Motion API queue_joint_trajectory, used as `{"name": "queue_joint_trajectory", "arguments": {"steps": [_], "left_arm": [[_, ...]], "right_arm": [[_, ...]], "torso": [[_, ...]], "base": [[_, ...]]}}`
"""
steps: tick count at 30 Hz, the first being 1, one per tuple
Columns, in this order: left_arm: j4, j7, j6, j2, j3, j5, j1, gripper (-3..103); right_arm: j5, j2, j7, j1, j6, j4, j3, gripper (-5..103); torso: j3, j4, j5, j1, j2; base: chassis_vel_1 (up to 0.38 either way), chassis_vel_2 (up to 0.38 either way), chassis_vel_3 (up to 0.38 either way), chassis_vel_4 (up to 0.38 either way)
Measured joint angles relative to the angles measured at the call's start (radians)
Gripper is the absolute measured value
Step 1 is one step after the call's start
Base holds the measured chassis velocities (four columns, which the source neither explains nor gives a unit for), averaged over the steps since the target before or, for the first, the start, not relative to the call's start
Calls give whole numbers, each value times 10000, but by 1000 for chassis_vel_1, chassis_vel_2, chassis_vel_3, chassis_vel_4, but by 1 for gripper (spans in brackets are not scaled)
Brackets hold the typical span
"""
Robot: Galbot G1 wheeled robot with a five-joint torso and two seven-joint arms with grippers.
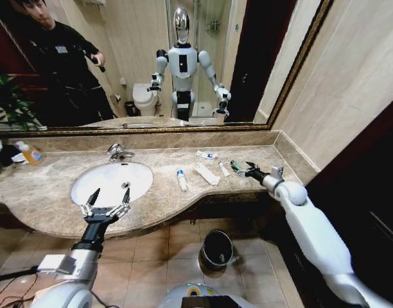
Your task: Pick up the trash from the sink and place it in the trash bin.
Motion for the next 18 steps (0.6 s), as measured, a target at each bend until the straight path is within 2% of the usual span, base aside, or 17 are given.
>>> {"name": "queue_joint_trajectory", "arguments": {"steps": [8, 18], "left_arm": [[0, 0, 0, 0, 0, 0, 0, 100], [0, 0, 0, 0, 0, 0, 0, 100]], "right_arm": [[-257, -32, -414, 1114, -201, -1278, -830, 100], [-410, 384, -470, 1608, -202, -2244, -1044, 100]], "torso": [[0, -1, -1, 0, 1], [0, 0, 1, 0, 1]], "base": [[0, 0, 0, 0], [0, 0, 0, 0]]}}
